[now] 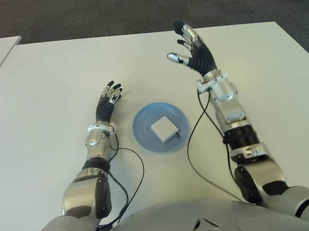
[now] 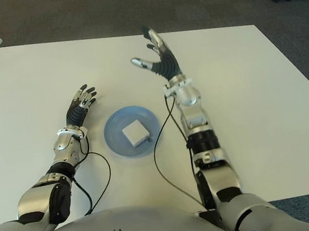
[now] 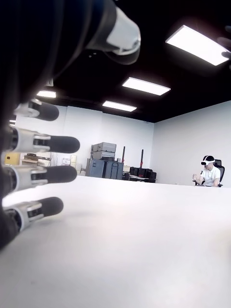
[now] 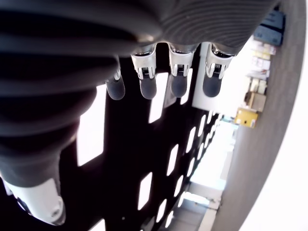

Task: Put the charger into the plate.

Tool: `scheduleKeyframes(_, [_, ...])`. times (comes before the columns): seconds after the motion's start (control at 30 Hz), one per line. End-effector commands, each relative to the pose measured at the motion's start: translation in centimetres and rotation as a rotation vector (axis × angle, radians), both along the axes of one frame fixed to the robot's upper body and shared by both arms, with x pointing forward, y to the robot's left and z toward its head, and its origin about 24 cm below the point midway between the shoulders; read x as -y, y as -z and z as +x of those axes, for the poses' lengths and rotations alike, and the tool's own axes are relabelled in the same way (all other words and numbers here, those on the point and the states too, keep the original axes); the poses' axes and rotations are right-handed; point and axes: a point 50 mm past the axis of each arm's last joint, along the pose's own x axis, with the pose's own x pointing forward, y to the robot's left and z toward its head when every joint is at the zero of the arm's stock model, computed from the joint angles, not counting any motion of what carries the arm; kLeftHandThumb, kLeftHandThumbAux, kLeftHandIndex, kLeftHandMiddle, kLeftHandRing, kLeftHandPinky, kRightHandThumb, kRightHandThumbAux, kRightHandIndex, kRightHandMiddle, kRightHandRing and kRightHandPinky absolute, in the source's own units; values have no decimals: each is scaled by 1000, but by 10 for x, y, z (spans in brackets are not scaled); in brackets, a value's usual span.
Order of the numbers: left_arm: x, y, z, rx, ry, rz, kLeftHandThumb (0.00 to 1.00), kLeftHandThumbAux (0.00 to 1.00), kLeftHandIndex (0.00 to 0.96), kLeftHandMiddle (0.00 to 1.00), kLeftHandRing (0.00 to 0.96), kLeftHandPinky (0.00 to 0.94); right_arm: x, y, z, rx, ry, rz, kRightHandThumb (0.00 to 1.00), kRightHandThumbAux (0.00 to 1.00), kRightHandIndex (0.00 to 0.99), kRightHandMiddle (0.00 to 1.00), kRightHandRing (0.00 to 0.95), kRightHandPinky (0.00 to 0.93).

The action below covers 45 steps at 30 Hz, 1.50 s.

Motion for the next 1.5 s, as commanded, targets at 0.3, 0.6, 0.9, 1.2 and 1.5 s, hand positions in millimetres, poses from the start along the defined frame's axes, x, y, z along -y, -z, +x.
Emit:
scheduleKeyframes(0.3, [-3, 35, -31, -207, -3, -21, 0, 473, 22, 162, 140, 114, -6, 45, -7, -129, 70, 38, 9, 782, 0, 0, 0, 0])
scheduleKeyframes(0.6, [-5, 36, -32, -210, -5, -28, 0, 479, 14, 164, 141, 95, 3, 69, -9, -189, 66, 48, 0, 810, 3, 2, 0, 18])
scheduleKeyframes(0.9, [-9, 35, -32, -208, -15, -26, 0, 486, 5, 173, 152, 106, -1, 81, -12, -222, 50, 46, 0, 833, 29, 27, 18, 51])
scheduleKeyframes(1.2, [-12, 35, -33, -208, -16, -25, 0, 485, 12, 178, 157, 114, 1, 94, -16, -299, 7, 15, 0, 807, 40, 32, 23, 46])
scheduleKeyframes(1.5, [-16, 35, -34, -207, -18, -18, 0, 475, 10, 180, 160, 107, 7, 100, -16, -336, 6, 27, 0, 764, 46, 33, 24, 46])
